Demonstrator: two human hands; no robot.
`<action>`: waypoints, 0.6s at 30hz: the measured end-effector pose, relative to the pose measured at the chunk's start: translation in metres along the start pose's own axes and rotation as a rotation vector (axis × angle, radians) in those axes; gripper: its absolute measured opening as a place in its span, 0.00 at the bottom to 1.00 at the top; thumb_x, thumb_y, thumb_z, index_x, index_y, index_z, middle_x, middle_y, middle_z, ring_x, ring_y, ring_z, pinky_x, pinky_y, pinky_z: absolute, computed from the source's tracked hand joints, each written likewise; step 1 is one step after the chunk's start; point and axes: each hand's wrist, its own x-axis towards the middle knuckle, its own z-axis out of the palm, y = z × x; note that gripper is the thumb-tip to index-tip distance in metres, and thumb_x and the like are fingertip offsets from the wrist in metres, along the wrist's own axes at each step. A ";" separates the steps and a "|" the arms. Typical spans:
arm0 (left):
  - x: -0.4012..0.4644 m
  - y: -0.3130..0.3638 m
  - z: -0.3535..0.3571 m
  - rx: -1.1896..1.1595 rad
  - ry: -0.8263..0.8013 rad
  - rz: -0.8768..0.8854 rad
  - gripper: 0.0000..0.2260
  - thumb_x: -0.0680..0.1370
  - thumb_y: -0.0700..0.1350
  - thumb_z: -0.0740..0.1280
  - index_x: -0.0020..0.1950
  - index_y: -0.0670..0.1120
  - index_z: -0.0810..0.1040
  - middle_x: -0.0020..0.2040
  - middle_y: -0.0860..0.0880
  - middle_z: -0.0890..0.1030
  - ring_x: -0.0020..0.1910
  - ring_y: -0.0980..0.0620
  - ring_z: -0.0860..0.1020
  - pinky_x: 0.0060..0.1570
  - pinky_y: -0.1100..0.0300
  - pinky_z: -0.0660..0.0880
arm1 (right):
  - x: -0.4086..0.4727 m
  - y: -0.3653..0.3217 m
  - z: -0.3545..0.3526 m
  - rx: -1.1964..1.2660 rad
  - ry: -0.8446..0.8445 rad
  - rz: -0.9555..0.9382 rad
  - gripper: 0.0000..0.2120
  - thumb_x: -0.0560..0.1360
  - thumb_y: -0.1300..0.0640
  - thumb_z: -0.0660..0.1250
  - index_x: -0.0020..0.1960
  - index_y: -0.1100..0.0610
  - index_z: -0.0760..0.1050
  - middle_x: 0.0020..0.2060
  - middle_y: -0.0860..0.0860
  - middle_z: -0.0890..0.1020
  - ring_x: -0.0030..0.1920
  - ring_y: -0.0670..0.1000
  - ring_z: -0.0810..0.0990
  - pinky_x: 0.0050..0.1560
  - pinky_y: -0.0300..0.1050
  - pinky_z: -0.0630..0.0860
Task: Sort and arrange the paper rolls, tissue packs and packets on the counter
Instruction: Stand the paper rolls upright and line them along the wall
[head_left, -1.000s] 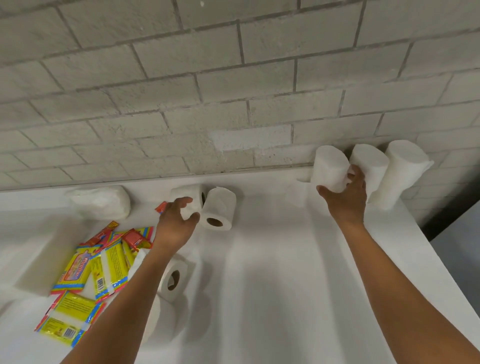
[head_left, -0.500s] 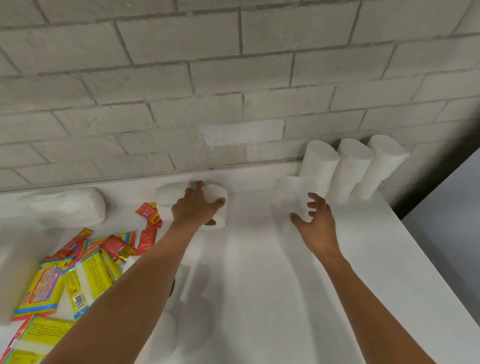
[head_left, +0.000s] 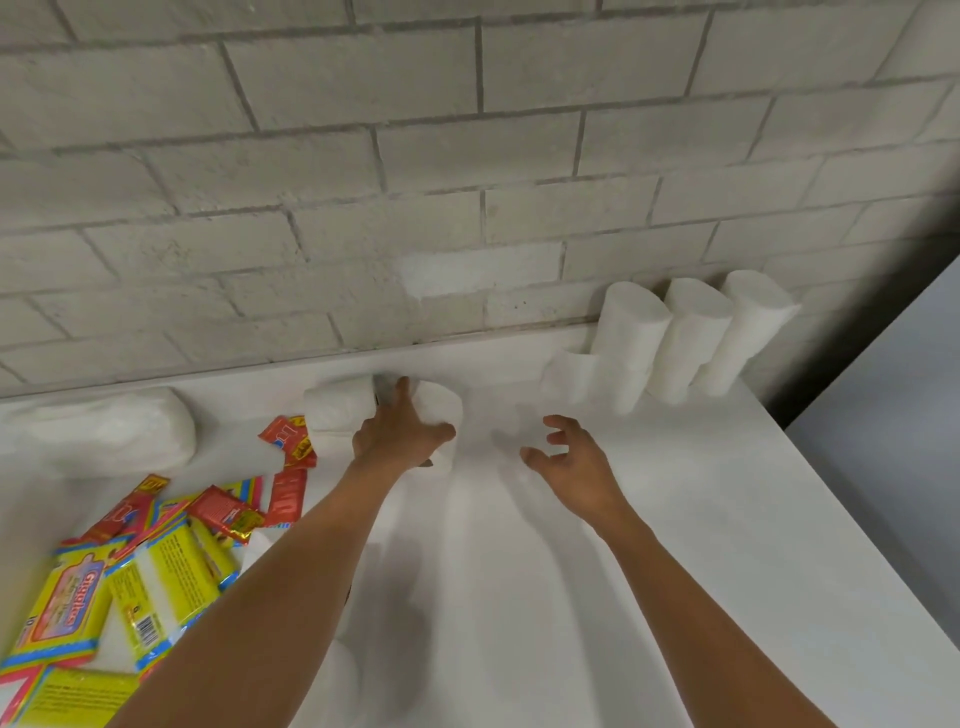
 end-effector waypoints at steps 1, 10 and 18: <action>-0.003 0.001 -0.001 -0.031 -0.017 0.025 0.40 0.69 0.59 0.69 0.77 0.58 0.53 0.57 0.54 0.76 0.37 0.55 0.80 0.52 0.54 0.69 | 0.000 -0.004 0.001 0.017 -0.017 0.011 0.28 0.73 0.44 0.73 0.70 0.47 0.68 0.60 0.49 0.75 0.52 0.49 0.80 0.42 0.33 0.72; -0.024 0.002 -0.010 -0.665 -0.275 0.258 0.36 0.70 0.51 0.78 0.72 0.62 0.63 0.63 0.60 0.74 0.62 0.56 0.76 0.54 0.62 0.74 | 0.013 -0.029 0.001 0.445 -0.450 0.116 0.40 0.66 0.40 0.78 0.73 0.46 0.65 0.64 0.46 0.79 0.64 0.50 0.78 0.67 0.59 0.72; -0.022 -0.009 -0.013 -0.667 -0.335 0.345 0.39 0.68 0.48 0.81 0.73 0.61 0.65 0.65 0.59 0.75 0.62 0.57 0.76 0.56 0.60 0.78 | 0.016 -0.049 0.004 0.492 -0.511 -0.059 0.23 0.74 0.56 0.72 0.67 0.44 0.73 0.60 0.47 0.82 0.60 0.50 0.81 0.57 0.54 0.80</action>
